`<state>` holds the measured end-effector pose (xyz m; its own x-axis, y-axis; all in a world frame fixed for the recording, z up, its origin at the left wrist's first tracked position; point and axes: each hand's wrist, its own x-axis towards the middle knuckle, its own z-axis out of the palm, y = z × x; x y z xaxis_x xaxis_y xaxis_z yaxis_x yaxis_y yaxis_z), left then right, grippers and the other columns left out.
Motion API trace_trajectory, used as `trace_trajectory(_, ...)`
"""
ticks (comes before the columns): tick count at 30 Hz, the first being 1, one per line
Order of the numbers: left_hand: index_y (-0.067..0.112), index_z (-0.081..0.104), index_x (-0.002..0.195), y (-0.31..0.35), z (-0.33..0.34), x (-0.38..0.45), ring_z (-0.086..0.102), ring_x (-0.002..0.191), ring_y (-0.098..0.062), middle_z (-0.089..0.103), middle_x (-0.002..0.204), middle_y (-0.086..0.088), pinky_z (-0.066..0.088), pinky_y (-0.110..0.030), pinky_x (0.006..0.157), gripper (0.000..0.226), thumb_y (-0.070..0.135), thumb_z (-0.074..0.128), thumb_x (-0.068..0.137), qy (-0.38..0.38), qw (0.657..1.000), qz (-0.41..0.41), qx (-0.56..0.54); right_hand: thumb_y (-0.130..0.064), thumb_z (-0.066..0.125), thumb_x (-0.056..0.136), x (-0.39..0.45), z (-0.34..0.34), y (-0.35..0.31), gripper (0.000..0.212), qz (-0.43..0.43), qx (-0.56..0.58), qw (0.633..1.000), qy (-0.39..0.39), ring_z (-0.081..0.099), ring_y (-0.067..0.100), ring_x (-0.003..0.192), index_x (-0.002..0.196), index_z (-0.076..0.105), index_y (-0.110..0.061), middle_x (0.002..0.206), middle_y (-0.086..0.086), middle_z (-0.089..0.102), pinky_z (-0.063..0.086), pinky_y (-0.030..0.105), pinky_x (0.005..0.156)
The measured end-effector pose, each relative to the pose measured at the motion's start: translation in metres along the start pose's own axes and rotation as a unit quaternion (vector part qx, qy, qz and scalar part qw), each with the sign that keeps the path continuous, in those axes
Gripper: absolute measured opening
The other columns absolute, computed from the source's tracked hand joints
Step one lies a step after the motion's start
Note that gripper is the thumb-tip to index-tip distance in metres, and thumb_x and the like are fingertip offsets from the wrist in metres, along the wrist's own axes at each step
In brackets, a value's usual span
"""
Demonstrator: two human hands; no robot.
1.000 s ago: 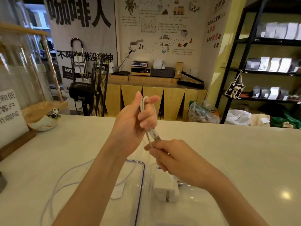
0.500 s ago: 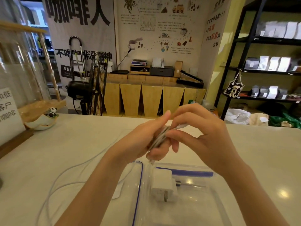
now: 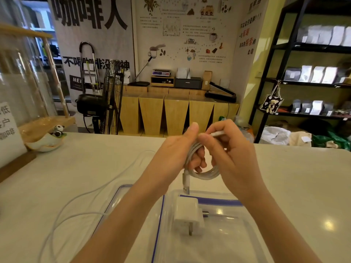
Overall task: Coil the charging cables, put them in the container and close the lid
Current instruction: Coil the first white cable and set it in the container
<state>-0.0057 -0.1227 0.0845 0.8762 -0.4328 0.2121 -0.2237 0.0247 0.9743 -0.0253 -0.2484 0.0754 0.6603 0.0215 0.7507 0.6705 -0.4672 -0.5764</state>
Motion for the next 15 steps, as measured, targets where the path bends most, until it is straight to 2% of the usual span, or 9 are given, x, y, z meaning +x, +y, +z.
trace_trajectory(2,0.017,0.062,0.072,0.0,0.002,-0.001,0.058,0.061,-0.015,0.058,0.054,0.005,0.052,-0.029,0.073,0.039,0.049,0.041,0.08,-0.021,0.999,0.023,0.02,-0.036,0.054,0.083,0.002,-0.003,0.0,0.012,0.044,0.037,0.997,0.042,0.055,0.011,0.051,0.081,0.053,-0.024,0.064,-0.006,0.059,0.044,0.014,0.046)
trace_trajectory(5,0.022,0.062,0.089,-0.01,0.008,0.001,0.062,0.074,-0.008,0.066,0.076,0.007,0.052,-0.016,0.069,0.026,0.037,0.041,0.088,-0.008,0.994,0.068,0.088,-0.035,0.053,0.081,0.005,-0.009,0.002,0.02,0.105,0.076,0.987,0.098,0.051,0.01,0.044,0.081,0.057,-0.015,0.059,-0.001,0.055,0.045,0.02,0.042)
trace_trajectory(9,0.023,0.056,0.078,-0.022,0.022,0.002,0.064,0.076,-0.011,0.065,0.076,0.003,0.056,-0.02,0.064,0.028,0.033,0.034,0.092,0.048,0.987,0.107,0.111,-0.031,0.055,0.083,0.004,-0.011,0.005,0.017,0.128,0.094,0.979,0.125,0.048,0.009,0.046,0.079,0.056,-0.014,0.058,0.0,0.053,0.044,0.021,0.043)
trace_trajectory(12,0.028,0.051,0.079,-0.023,0.019,0.002,0.064,0.069,-0.009,0.064,0.072,0.004,0.055,-0.018,0.056,0.024,0.03,0.032,0.093,0.081,0.977,0.123,0.151,-0.036,0.054,0.083,0.005,-0.011,0.002,0.019,0.095,0.049,0.99,0.091,0.054,0.01,0.06,0.082,0.058,-0.017,0.068,-0.004,0.057,0.047,0.021,0.056)
trace_trajectory(15,0.032,0.049,0.082,-0.02,0.006,0.006,0.063,0.061,-0.007,0.063,0.071,0.005,0.053,-0.015,0.052,0.02,0.029,0.033,0.094,0.104,0.971,0.098,0.193,-0.038,0.056,0.082,0.006,-0.018,0.002,0.012,0.054,-0.112,0.991,0.054,0.047,0.007,0.085,0.083,0.061,-0.028,0.087,-0.012,0.053,0.038,0.012,0.073)
